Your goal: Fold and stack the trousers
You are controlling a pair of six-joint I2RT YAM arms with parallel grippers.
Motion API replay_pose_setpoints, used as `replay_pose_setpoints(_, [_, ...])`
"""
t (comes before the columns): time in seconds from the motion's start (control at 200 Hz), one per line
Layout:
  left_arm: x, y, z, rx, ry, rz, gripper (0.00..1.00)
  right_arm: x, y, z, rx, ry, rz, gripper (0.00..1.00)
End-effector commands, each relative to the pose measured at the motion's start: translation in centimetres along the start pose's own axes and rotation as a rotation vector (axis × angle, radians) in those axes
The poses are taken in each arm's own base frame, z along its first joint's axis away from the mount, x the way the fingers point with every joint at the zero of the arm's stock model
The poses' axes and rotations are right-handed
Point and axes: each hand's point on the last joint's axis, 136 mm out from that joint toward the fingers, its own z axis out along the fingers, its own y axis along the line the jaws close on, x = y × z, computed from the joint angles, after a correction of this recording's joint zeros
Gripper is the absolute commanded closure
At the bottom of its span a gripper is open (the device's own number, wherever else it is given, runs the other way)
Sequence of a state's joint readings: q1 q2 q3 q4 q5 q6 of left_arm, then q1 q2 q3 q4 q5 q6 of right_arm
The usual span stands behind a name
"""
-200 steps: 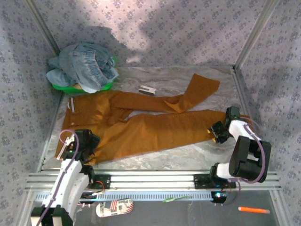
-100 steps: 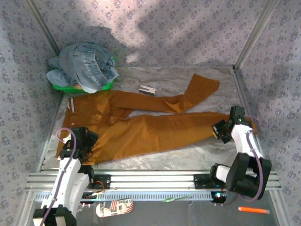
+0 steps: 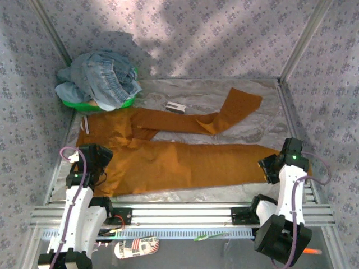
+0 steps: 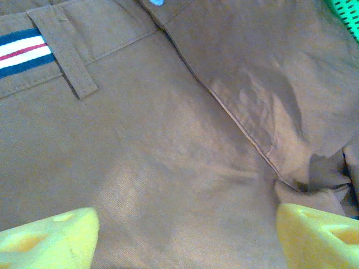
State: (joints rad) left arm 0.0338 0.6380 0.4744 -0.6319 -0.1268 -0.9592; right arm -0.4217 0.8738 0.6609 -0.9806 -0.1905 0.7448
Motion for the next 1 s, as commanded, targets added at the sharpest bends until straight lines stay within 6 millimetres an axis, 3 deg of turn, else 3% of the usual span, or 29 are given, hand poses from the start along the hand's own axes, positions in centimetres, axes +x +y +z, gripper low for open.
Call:
replay_pose_setpoints(0.0, [-0.7,-1.6,-0.5,0.051,0.002,0.006,0.2,0.0,1.8,-1.3,-0.043,-0.022,-0.058,0.47])
replay_pose_setpoints(0.08, [-0.6,-3.1,0.0,0.093,0.026,0.007,0.21,0.3,5.5,-2.2,-0.109,-0.047,-0.161,0.43])
replay_pose_setpoints(0.16, [-0.4,-4.5,0.9,0.102,0.047,0.014,0.21,2.2,10.2,-1.5,-0.164,-0.044,-0.331,0.38])
replay_pose_setpoints(0.26, [0.2,-6.1,2.7,0.083,0.063,0.023,0.21,4.3,14.5,1.4,-0.12,-0.007,-0.482,0.41])
replay_pose_setpoints(0.36, [0.4,-5.3,5.0,-0.007,0.043,-0.016,0.22,4.9,16.4,5.4,-0.05,0.034,-0.531,0.52])
replay_pose_setpoints(0.485, [1.1,-2.6,7.3,-0.095,0.047,-0.083,0.22,5.0,16.0,8.7,0.0,0.062,-0.545,0.58])
replay_pose_setpoints(0.615, [2.2,1.2,8.2,-0.169,0.077,-0.165,0.24,4.9,11.9,10.1,0.074,0.089,-0.518,0.57])
replay_pose_setpoints(0.715, [2.7,3.4,8.0,-0.209,0.098,-0.197,0.24,4.8,8.1,10.1,0.125,0.111,-0.482,0.56])
replay_pose_setpoints(0.839, [3.0,5.0,7.0,-0.237,0.127,-0.205,0.24,4.6,4.9,9.5,0.148,0.148,-0.419,0.52])
replay_pose_setpoints(0.914, [3.3,5.9,6.7,-0.236,0.162,-0.237,0.24,4.6,4.3,9.1,0.123,0.189,-0.386,0.51])
replay_pose_setpoints(0.994, [3.2,6.7,6.6,-0.23,0.183,-0.284,0.24,4.3,5.6,8.1,0.078,0.186,-0.395,0.52])
